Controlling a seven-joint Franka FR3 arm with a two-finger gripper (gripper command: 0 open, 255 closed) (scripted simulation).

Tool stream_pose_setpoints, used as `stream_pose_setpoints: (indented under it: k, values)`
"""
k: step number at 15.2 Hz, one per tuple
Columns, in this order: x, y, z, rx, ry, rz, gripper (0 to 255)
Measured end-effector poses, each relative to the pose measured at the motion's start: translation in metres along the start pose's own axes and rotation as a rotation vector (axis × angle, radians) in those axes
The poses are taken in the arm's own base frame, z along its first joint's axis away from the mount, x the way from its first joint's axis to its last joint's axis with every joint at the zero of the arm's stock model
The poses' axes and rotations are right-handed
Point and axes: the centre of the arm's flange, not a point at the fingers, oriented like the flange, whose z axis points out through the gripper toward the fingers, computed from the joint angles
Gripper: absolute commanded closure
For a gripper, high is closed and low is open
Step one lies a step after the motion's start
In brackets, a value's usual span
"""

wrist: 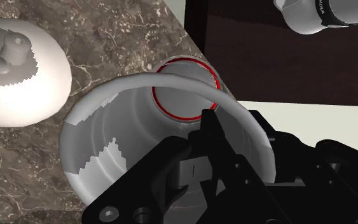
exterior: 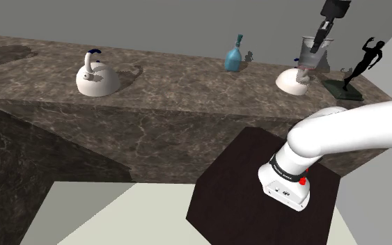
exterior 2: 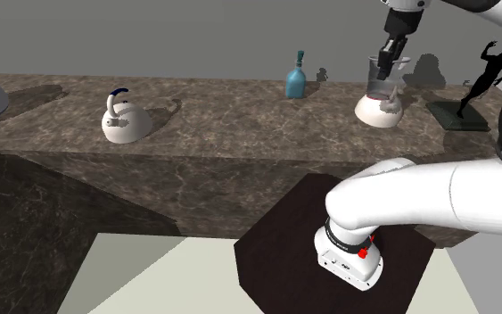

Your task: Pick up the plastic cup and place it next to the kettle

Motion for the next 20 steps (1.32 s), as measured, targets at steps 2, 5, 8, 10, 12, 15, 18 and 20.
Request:
stream_pose_setpoints:
  k: [2,5,8,10,12,15,18,20]
  values:
    - [-0.019,0.019,0.002,0.000,0.000,0.000,255]
    - [-0.045,0.043,0.009,0.000,0.000,0.000,255]
    - [-0.048,0.048,0.022,0.000,-0.001,-0.001,255]
    - [-0.048,0.049,0.032,0.000,-0.001,-0.001,255]
    - [-0.046,0.049,0.043,0.000,-0.001,-0.001,255]
    - [-0.046,0.049,0.059,0.000,-0.001,-0.001,255]
    - [-0.043,0.050,0.073,0.000,-0.001,-0.001,255]
    - [-0.042,0.050,0.084,0.000,-0.001,-0.001,255]
